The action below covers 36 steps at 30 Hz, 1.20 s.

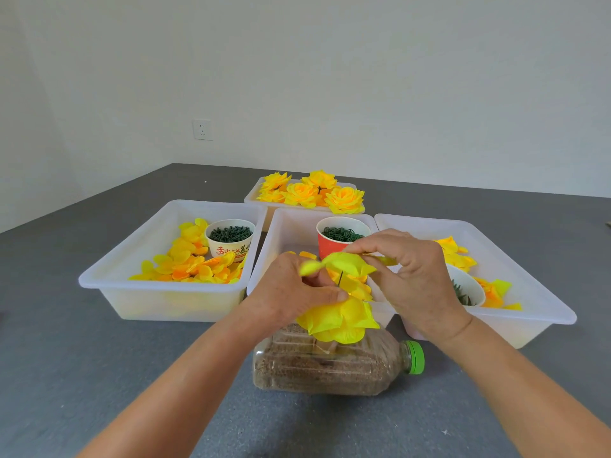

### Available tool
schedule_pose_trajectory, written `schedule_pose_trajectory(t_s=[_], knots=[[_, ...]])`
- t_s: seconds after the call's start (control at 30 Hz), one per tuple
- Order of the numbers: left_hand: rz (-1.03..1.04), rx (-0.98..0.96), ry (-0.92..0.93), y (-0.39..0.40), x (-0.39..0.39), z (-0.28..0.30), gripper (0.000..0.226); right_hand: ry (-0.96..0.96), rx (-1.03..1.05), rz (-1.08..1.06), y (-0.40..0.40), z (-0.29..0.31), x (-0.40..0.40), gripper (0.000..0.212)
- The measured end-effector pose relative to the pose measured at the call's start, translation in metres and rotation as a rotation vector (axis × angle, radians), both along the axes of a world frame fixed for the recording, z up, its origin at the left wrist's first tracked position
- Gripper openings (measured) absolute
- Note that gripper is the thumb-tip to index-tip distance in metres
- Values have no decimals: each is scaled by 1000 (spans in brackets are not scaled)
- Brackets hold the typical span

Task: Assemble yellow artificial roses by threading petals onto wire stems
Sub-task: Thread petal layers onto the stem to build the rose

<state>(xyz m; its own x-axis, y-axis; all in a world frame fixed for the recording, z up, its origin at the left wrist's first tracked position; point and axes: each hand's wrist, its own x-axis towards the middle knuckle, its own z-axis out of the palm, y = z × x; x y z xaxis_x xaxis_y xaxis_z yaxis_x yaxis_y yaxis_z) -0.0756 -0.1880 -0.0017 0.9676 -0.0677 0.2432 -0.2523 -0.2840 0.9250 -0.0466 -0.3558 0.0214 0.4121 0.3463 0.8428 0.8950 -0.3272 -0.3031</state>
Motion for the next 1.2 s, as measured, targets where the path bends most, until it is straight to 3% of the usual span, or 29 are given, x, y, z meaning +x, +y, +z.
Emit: schedule_pose_trajectory(t_s=[0.1,0.17,0.3,0.57,0.77,1.2], knots=[[26,12,-20,1,1,0,12,-228,-97,-75,-2,-2,4,13],[46,37,-35,0,1,1,19,-272,-114,-93,-3,-4,5,14],[54,31,-28,0,-1,0,13,-320,-153,-104,-4,-4,9,15],[27,24,-36,2,2,-1,23,-231,-142,1,-5,1,13,11],[-6,-83,16,1,0,-2,11,-174,-138,8,-7,-8,12,13],[-38,-129,35,6,-5,1,19,-155,-207,115,-8,-12,15,15]])
